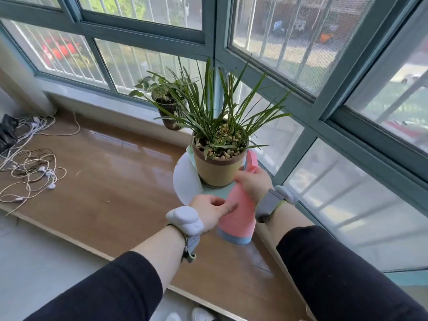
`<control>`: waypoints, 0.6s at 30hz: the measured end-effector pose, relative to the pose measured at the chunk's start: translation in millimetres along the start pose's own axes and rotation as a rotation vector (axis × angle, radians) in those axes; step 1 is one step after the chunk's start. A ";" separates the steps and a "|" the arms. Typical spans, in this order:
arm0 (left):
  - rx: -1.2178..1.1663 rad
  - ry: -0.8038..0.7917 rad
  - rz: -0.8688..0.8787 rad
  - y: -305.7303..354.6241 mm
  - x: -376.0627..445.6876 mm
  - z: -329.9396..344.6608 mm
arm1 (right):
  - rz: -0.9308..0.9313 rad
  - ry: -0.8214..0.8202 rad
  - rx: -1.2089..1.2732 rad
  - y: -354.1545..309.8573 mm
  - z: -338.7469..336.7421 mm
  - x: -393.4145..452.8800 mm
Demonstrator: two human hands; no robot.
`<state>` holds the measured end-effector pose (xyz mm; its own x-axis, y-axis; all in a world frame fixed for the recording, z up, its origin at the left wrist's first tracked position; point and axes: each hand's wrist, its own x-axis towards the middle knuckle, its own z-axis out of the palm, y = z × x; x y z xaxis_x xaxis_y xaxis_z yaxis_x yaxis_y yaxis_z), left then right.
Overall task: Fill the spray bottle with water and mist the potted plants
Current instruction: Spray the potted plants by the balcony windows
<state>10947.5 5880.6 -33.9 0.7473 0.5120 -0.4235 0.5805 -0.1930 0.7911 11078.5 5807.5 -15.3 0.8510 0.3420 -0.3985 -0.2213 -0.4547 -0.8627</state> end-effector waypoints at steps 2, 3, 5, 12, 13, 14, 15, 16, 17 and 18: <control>0.015 -0.009 0.003 1.7 1.0 0.0 | 0.005 -0.008 0.007 1.4 -0.2 3.6; 0.021 -0.011 0.003 1.8 1.3 0.4 | 0.008 -0.008 0.009 2.7 -0.2 4.9; 0.018 -0.009 -0.004 1.6 1.0 0.5 | 0.001 -0.005 0.013 4.2 0.8 6.4; -0.021 -0.002 -0.028 -3.1 -6.1 0.1 | 0.015 -0.014 -0.017 9.3 6.7 3.1; -0.010 0.003 -0.030 -4.2 -7.5 0.1 | 0.015 -0.025 -0.023 10.0 7.2 2.2; -0.006 0.006 -0.034 -5.5 -8.5 0.0 | 0.012 -0.036 -0.034 11.1 8.1 1.8; -0.014 0.006 -0.038 -7.1 -9.7 0.0 | 0.013 -0.043 -0.052 11.6 9.0 1.1; -0.031 0.005 -0.044 -8.2 -10.8 0.0 | 0.015 -0.043 -0.069 12.3 9.5 0.6; -0.046 0.007 -0.050 -9.1 -12.7 -0.3 | 0.020 -0.039 -0.083 12.3 10.7 -0.8; -0.053 0.008 -0.057 -9.9 -14.3 -0.9 | 0.024 -0.036 -0.091 12.5 11.5 -2.3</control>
<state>10930.8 5875.9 -35.3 0.7108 0.5276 -0.4651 0.6039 -0.1189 0.7881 11068.3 5810.5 -28.8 0.8277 0.3589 -0.4314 -0.1960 -0.5354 -0.8215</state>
